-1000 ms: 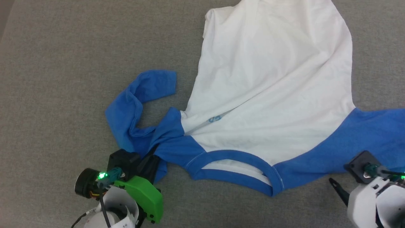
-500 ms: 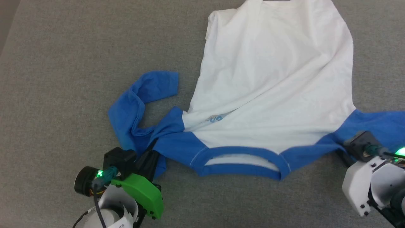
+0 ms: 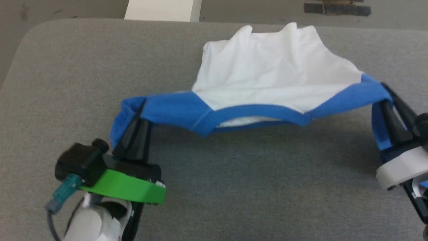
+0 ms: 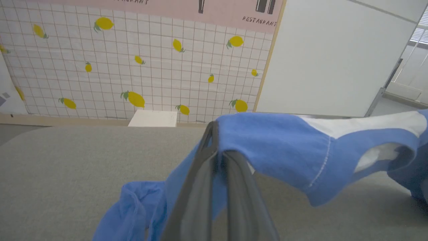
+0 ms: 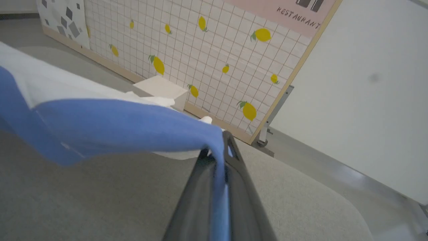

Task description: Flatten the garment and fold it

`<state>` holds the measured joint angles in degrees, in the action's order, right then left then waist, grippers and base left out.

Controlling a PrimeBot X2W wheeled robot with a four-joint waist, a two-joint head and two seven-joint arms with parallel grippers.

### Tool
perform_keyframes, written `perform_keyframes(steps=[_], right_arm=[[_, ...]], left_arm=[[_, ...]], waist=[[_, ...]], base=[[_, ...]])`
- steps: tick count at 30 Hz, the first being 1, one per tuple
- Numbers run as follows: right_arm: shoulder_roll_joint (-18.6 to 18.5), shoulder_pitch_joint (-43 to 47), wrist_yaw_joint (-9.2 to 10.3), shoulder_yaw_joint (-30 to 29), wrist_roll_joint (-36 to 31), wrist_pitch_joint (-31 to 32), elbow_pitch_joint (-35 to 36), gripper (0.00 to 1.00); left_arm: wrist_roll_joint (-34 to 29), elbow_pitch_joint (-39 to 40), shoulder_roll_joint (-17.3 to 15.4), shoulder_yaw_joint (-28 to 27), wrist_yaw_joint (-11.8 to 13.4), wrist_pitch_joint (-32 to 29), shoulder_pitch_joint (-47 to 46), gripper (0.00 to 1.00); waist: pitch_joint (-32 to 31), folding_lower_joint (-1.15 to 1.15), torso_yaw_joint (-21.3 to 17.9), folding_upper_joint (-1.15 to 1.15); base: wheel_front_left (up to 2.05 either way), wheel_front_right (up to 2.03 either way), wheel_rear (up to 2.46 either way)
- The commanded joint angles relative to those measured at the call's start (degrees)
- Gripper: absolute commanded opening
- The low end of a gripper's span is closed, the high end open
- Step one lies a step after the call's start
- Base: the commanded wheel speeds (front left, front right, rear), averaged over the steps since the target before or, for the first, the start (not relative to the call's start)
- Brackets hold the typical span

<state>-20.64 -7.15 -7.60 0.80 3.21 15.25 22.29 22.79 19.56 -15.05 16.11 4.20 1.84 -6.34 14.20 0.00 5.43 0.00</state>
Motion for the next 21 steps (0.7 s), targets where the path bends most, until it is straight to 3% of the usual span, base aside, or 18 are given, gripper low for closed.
perform_keyframes(steps=[1,6,12,21], right_arm=[[0.4,-2.15,0.11,-0.46,-0.64,-0.42,1.56,0.0],[0.64,-7.91,0.11,-0.44,-0.44,0.84,6.28,0.0],[-1.82,-17.5,0.11,0.74,0.62,4.16,10.37,0.0],[-3.09,-28.59,0.11,3.41,5.75,10.43,9.11,0.0]], left_arm=[[-0.07,1.51,-0.47,-0.76,0.61,0.1,-2.19,0.0],[-0.08,6.89,-1.28,-2.56,1.18,-2.65,-8.13,0.0],[-0.32,11.46,-4.38,-4.73,0.7,-8.84,-17.15,0.0],[1.47,13.55,-6.32,-5.98,1.25,-18.79,-28.01,0.0]], waist=[[-2.56,0.0,-2.01,0.0],[-3.75,0.0,-2.7,0.0],[-4.76,0.0,-3.07,0.0],[-3.9,0.0,-3.05,0.0]], base=[[0.0,0.0,0.0],[0.0,0.0,0.0],[0.0,0.0,0.0],[0.0,0.0,0.0]])
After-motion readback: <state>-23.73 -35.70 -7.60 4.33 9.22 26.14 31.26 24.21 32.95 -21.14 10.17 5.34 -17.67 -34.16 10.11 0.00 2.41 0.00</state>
